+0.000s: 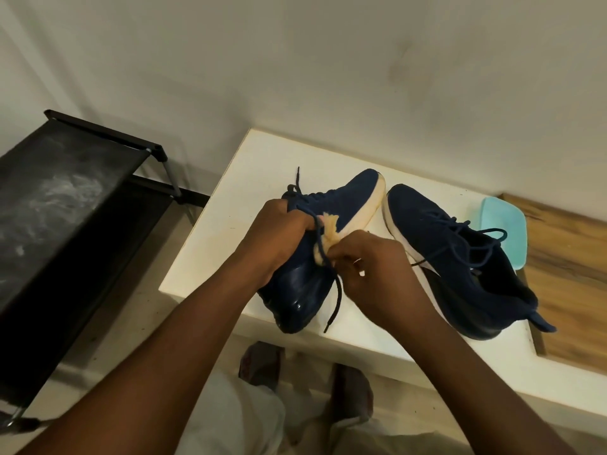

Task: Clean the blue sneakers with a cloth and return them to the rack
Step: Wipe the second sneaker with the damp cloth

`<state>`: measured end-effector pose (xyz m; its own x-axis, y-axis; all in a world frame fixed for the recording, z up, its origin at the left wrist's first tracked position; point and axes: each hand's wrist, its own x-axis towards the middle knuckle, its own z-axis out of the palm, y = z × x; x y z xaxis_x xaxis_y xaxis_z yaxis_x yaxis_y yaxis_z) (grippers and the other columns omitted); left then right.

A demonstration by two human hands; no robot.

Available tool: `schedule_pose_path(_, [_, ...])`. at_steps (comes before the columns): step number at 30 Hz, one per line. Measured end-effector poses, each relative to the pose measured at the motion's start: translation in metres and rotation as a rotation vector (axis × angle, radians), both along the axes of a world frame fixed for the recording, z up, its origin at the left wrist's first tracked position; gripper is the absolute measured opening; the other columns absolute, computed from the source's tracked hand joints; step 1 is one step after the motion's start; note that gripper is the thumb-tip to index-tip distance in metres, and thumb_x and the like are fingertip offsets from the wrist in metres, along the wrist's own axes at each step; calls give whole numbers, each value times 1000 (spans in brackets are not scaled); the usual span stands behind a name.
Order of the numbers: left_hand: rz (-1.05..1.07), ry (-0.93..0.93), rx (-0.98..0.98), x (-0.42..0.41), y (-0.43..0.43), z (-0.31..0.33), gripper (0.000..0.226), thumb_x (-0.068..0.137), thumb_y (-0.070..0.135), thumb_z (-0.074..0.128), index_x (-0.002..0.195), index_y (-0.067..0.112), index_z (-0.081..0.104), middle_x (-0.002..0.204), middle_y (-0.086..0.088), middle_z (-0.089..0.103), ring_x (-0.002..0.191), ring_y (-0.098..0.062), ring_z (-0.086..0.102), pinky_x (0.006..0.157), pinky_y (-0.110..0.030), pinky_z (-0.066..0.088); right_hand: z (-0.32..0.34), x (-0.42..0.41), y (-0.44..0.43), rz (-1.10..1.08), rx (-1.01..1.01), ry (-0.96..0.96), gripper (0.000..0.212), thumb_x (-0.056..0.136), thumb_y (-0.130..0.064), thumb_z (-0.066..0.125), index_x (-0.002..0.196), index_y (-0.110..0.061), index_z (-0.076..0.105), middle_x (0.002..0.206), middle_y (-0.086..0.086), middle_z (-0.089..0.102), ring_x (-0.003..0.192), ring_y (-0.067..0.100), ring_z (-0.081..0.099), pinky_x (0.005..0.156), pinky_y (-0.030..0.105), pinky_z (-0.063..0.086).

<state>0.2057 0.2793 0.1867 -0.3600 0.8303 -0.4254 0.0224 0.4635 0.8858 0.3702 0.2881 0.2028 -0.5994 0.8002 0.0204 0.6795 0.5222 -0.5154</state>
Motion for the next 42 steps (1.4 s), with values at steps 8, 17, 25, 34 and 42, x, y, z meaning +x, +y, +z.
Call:
schedule_pose_path(8, [49,-30,-11,6,6,1,41,89,22,75,126,9,65,113,-12,72,102,-31,69,97,-49,55,0,-14,-34,409,-91,-87,30,83,-3,71,108,-18,75,110,1,70,101,14,60,86,13,43])
schedule_pose_path(17, [-15,-44,37,7,3,-3,17,90,23,73,106,22,69,104,-2,74,98,-22,70,98,-45,54,-16,11,0,-44,167,184,28,78,6,66,87,-19,75,89,-4,68,84,14,63,76,38,55])
schedule_pose_path(25, [95,-156,82,0,5,2,25,96,34,68,116,21,68,99,1,73,88,-16,70,74,-28,58,-15,-3,-29,268,233,62,21,78,-17,63,94,-21,75,90,-2,66,83,17,59,69,34,55])
schedule_pose_path(34, [-385,195,-151,10,-11,15,45,93,52,64,121,18,54,115,-4,63,106,-23,61,95,-35,51,-29,15,-2,-151,118,208,19,89,-4,60,94,-22,66,93,-7,60,84,9,59,76,35,55])
schedule_pose_path(42, [-2,-40,-69,22,-15,28,40,102,53,46,85,18,54,81,-2,62,73,-15,61,57,-24,45,-6,1,-37,29,314,78,22,78,-8,70,96,-20,70,93,-4,63,83,15,56,71,29,53])
